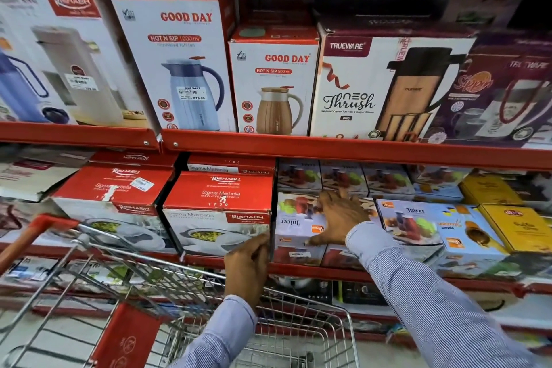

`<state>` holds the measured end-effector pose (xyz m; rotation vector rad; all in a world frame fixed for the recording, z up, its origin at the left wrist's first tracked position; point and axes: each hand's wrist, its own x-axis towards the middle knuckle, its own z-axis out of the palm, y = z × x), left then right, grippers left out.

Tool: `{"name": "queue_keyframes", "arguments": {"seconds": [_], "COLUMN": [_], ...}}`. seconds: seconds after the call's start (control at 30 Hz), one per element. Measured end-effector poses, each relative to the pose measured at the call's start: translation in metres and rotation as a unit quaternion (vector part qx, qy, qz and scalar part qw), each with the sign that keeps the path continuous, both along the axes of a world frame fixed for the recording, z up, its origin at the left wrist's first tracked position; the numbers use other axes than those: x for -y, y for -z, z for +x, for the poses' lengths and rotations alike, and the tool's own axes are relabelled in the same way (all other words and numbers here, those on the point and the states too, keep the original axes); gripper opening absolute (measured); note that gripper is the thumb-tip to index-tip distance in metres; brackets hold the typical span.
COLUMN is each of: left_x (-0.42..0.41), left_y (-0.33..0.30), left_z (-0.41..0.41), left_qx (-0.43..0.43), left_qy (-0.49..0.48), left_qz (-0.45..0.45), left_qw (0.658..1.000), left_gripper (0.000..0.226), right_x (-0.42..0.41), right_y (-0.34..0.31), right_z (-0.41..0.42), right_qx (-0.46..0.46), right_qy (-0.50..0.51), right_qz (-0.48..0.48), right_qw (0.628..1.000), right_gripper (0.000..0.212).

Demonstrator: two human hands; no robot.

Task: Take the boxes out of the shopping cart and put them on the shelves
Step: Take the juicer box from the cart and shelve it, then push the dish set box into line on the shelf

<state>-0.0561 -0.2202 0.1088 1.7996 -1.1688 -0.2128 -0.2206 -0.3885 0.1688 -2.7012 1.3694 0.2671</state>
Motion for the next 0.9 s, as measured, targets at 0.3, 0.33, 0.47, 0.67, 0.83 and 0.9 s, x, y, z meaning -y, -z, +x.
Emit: {"name": "queue_keyframes", "arguments": {"seconds": [0.3, 0.33, 0.47, 0.67, 0.83, 0.9], "left_x": [-0.058, -0.059, -0.058, -0.057, -0.061, -0.063], "left_y": [-0.021, -0.024, -0.030, -0.033, -0.036, -0.036], "left_z": [0.108, 0.118, 0.137, 0.154, 0.158, 0.160], "left_qx": [-0.090, -0.096, -0.109, -0.130, -0.144, -0.146], "left_qy": [-0.160, -0.150, -0.071, -0.002, 0.019, 0.025], "left_qz": [0.042, 0.066, 0.137, 0.177, 0.174, 0.176], "left_qw": [0.982, 0.982, 0.982, 0.976, 0.974, 0.973], "left_gripper": [0.043, 0.050, 0.071, 0.086, 0.090, 0.090], "right_x": [-0.095, -0.101, -0.115, -0.124, -0.130, -0.130], "right_y": [0.024, 0.027, 0.032, 0.026, 0.025, 0.025], "right_z": [0.061, 0.069, 0.091, 0.101, 0.104, 0.105], "right_qx": [0.454, 0.467, 0.491, 0.522, 0.527, 0.524], "right_qy": [0.155, 0.184, 0.217, 0.229, 0.249, 0.251], "right_qz": [0.090, 0.114, 0.179, 0.215, 0.201, 0.196], "right_qw": [0.873, 0.857, 0.824, 0.793, 0.787, 0.790], "right_gripper": [0.062, 0.063, 0.059, 0.053, 0.053, 0.051]}}
